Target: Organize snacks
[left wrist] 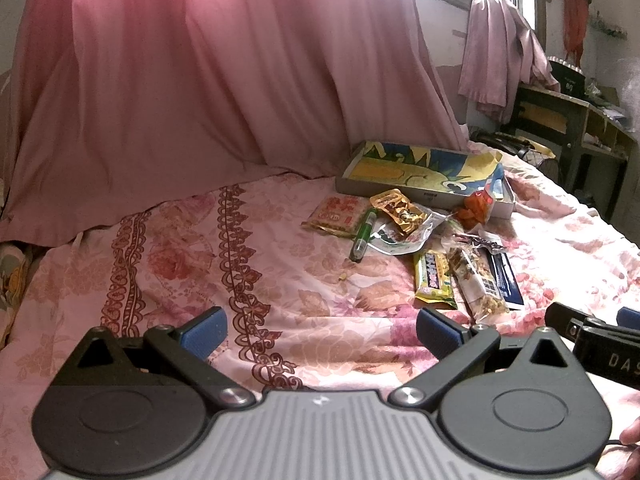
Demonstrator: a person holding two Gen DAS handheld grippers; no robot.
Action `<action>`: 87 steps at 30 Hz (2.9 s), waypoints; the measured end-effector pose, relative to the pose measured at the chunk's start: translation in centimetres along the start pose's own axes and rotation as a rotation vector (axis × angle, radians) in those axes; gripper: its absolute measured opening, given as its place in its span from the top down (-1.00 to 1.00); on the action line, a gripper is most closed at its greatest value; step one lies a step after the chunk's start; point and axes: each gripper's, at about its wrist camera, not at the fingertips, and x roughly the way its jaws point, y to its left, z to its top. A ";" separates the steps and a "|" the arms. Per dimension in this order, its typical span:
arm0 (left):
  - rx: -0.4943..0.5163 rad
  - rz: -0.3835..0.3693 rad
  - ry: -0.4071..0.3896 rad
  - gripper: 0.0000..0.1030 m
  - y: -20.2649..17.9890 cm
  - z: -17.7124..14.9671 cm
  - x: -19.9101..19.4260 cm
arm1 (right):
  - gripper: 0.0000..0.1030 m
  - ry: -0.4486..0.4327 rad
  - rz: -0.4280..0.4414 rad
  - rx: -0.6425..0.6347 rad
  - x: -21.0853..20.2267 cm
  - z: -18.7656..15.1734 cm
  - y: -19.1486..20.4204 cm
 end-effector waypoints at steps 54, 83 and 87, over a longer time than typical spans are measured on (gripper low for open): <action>0.029 -0.151 0.130 -0.99 -2.7 4.3 15.4 | -0.99 0.167 0.051 -0.046 11.6 6.0 -3.4; 0.314 -0.433 0.200 -0.72 -8.3 3.1 20.7 | 0.04 0.456 0.383 -0.083 23.1 6.3 -4.5; 0.344 -0.411 0.229 -0.57 -9.4 2.9 21.4 | 0.13 0.493 0.399 -0.074 23.8 5.7 -4.3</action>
